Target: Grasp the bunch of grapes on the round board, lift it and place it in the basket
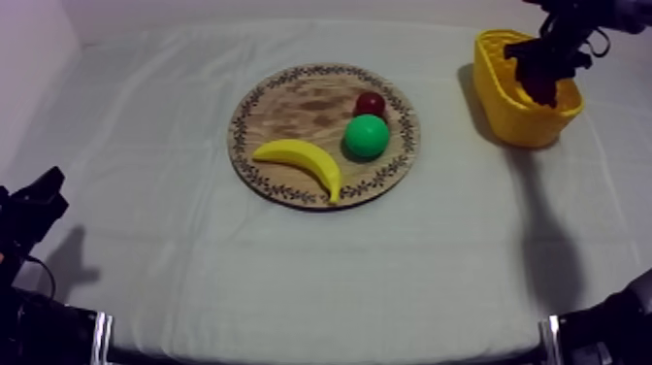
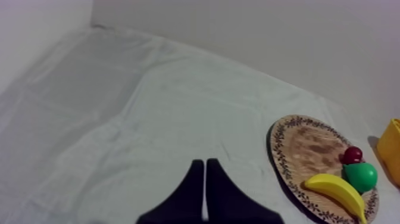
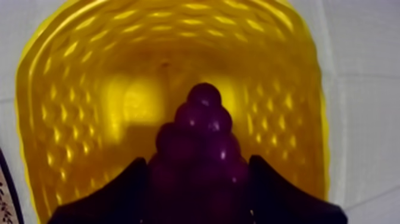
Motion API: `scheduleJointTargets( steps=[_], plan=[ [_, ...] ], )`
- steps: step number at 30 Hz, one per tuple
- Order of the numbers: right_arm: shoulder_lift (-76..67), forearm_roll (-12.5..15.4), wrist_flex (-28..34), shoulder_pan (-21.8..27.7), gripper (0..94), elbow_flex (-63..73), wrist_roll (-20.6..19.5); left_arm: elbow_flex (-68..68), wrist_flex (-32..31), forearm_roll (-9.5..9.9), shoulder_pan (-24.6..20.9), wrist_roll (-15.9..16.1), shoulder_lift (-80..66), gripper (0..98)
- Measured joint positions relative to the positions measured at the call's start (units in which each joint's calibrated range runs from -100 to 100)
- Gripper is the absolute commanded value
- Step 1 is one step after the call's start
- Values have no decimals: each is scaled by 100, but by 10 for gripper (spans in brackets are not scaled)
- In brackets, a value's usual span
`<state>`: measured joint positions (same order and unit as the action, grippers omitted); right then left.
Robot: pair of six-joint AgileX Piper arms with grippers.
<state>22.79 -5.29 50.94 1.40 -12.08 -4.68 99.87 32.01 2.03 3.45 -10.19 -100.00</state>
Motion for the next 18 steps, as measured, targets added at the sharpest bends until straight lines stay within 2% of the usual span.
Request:
scheduleJointTargets(
  steps=[8, 14, 18],
  plan=[
    [0, 0, -127, 1, 335, -74, -18, 0, 0, 0, 0, 0, 0, 1],
    [-38, -12, -321, 39, 667, -151, -19, 0, 0, 0, 0, 0, 0, 1],
    [-104, 22, -556, 95, 780, -243, 58, 0, 0, 0, 0, 0, 0, 1]
  ],
)
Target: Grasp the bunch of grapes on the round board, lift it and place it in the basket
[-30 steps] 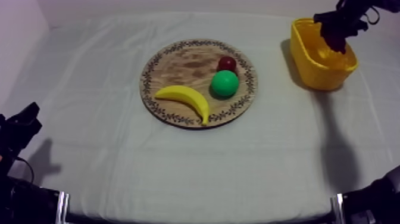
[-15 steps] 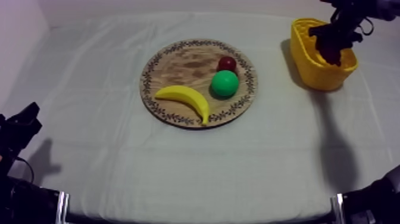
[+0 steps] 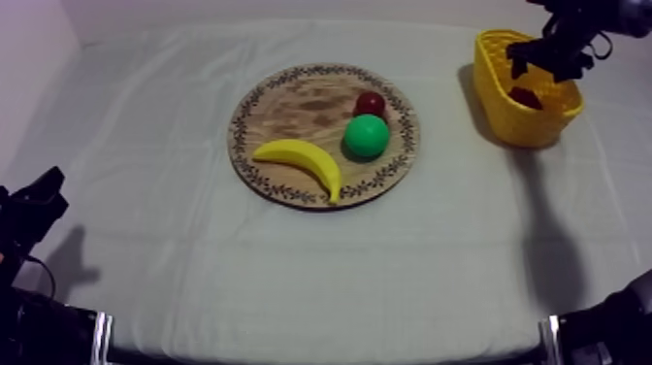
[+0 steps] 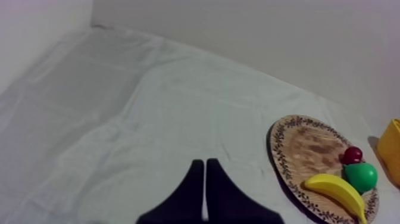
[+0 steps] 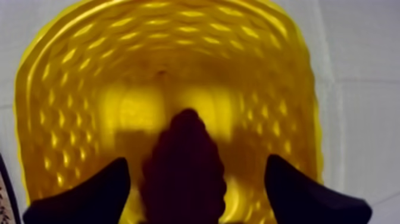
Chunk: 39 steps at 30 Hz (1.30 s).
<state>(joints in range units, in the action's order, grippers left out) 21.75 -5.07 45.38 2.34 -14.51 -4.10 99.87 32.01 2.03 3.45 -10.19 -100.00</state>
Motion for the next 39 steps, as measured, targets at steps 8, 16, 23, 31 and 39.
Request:
scheduleJointTargets(
  steps=[8, 16, 23, 31, 39],
  plan=[
    [-184, 75, -215, 38, 803, -112, 103, 0, 0, 0, 0, 0, 0, 1],
    [-709, 69, -424, 56, 685, -611, 96, 0, 0, 0, 0, 0, 0, 1],
    [-1644, -57, -600, -71, 532, -1458, 55, 0, 0, 0, 0, 0, 0, 1],
    [-3107, -69, -752, -288, 319, -2867, 130, 0, 0, 0, 0, 0, 0, 1],
    [-4804, -11, -669, -378, 239, -4602, 201, 0, 0, 0, 0, 0, 0, 1]
  ],
)
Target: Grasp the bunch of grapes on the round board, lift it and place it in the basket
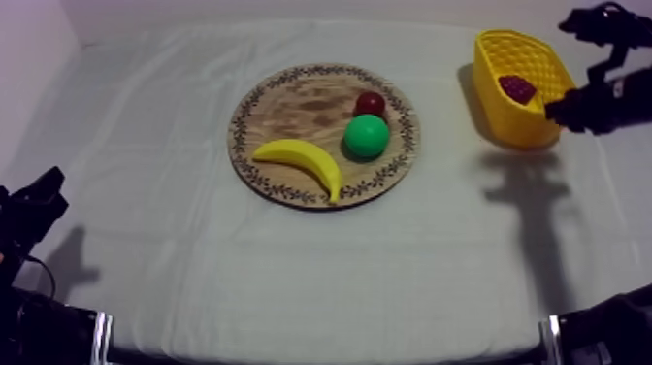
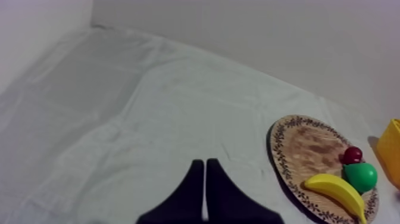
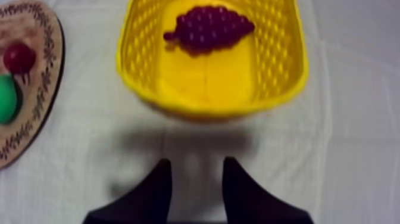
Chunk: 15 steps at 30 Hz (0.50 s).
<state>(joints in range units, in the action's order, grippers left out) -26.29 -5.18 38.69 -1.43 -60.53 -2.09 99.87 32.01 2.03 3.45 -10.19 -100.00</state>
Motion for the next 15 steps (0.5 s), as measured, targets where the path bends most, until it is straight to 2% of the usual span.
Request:
scheduleJointTargets(
  steps=[3, 10, 15],
  plan=[
    [-583, 109, 233, 45, 218, -554, 54, 0, 0, 0, 0, 0, 0, 1],
    [-2016, 166, 426, 169, 201, -1737, 141, 0, 0, 0, 0, 0, 0, 1],
    [-3248, -12, 782, -68, 183, -2497, 74, 0, 0, 0, 0, 0, 0, 1]
  ],
)
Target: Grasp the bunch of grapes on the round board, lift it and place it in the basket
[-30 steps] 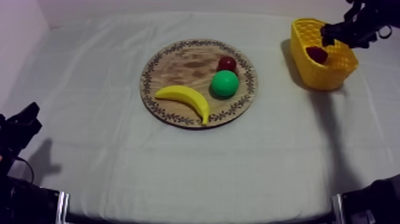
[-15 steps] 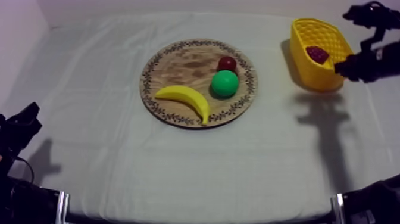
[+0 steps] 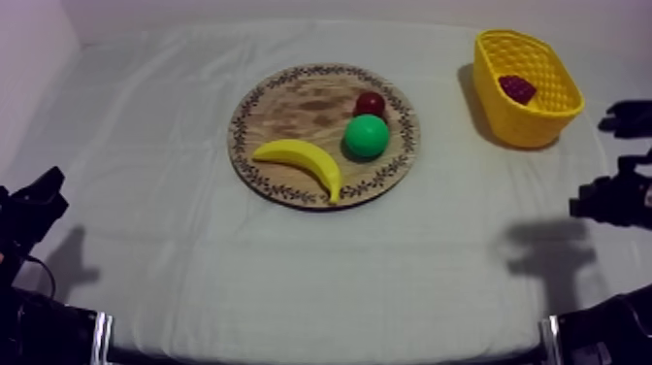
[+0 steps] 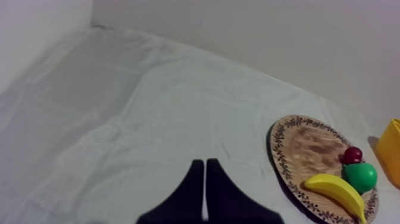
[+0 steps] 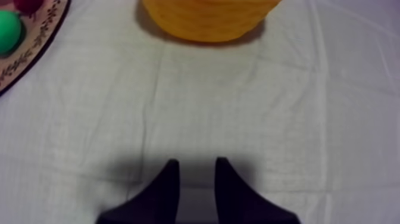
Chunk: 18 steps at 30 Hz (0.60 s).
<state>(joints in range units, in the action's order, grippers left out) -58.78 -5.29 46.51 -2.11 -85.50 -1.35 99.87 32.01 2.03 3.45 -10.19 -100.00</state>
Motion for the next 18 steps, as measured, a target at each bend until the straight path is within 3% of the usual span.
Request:
scheduleJointTargets(
  steps=[6, 13, 18],
  plan=[
    [-1579, -65, 326, -244, 136, -660, -27, 0, 0, 0, 0, 0, 0, 1],
    [-2807, 156, 355, 127, 31, -881, 303, 0, 0, 0, 0, 0, 0, 1],
    [-3442, 294, 427, 307, 8, -940, 355, 0, 0, 0, 0, 0, 0, 1]
  ],
)
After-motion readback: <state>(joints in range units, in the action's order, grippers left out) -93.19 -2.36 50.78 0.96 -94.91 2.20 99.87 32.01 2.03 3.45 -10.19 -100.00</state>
